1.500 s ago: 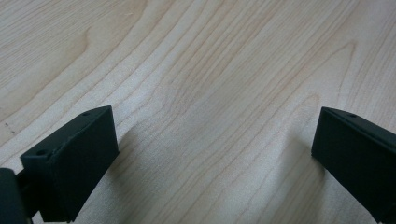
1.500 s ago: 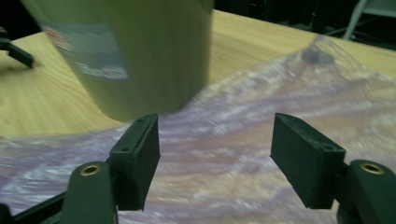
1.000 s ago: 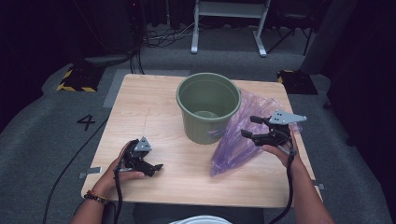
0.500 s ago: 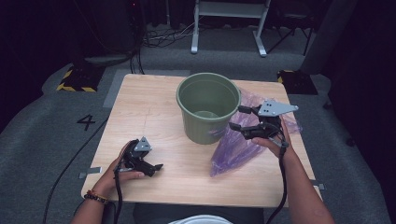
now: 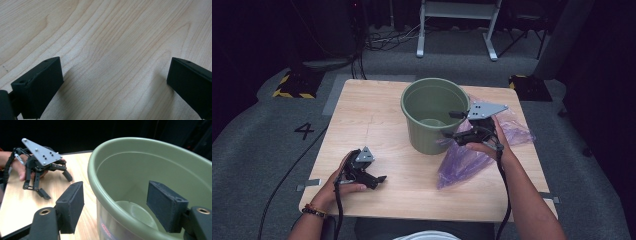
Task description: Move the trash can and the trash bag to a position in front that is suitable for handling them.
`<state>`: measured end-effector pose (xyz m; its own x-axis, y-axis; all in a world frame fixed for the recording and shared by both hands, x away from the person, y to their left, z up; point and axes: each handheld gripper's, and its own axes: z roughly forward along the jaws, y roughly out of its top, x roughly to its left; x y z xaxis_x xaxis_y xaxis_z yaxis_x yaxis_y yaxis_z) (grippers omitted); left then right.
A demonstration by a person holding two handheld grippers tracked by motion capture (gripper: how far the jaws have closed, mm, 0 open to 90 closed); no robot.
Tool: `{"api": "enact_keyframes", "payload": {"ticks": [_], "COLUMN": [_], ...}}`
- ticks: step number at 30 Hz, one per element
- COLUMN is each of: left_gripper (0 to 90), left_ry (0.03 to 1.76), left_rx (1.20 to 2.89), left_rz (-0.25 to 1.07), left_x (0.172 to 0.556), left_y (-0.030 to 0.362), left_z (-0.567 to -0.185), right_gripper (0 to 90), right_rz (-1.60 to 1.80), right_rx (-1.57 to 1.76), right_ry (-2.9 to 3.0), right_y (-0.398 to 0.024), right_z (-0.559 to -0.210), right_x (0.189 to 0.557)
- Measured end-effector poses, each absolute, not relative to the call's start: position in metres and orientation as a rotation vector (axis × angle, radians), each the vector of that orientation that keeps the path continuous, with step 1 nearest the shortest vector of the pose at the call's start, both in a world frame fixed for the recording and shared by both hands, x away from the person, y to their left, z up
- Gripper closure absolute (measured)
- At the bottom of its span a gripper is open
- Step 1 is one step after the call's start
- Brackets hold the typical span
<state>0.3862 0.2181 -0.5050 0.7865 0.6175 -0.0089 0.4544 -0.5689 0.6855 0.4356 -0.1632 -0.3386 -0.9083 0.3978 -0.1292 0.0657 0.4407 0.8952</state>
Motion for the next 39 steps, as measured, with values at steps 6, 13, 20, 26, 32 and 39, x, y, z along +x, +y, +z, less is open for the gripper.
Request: {"api": "enact_keyframes", "payload": {"ticks": [6,13,20,26,32,39], "left_gripper": [0.3,0.3,0.3,0.3,0.3,0.3], "left_ry": [0.792,0.792,0.792,0.792,0.792,0.792], "left_rx": [2.274,2.274,2.274,2.274,2.274,2.275], "left_rz": [0.301,0.302,0.302,0.302,0.302,0.301], "left_x": [0.386,0.386,0.386,0.386,0.386,0.386], "left_y": [0.218,0.218,0.218,0.218,0.218,0.218], "left_z": [-0.505,-0.505,-0.505,-0.505,-0.505,-0.505], "right_gripper": [34.6,47.5,63.0,73.0,74.9,75.2], "right_rz": [1.422,1.361,1.314,1.287,1.243,1.239], "right_rx": [0.381,0.322,0.266,0.236,0.18,0.103], "right_ry": [2.435,2.53,2.573,2.582,2.6,2.617], "right_y": [-0.15,-0.132,-0.12,-0.115,-0.107,-0.098], "right_z": [-0.342,-0.346,-0.348,-0.344,-0.341,-0.341], "right_x": [0.442,0.45,0.45,0.45,0.446,0.427]}}
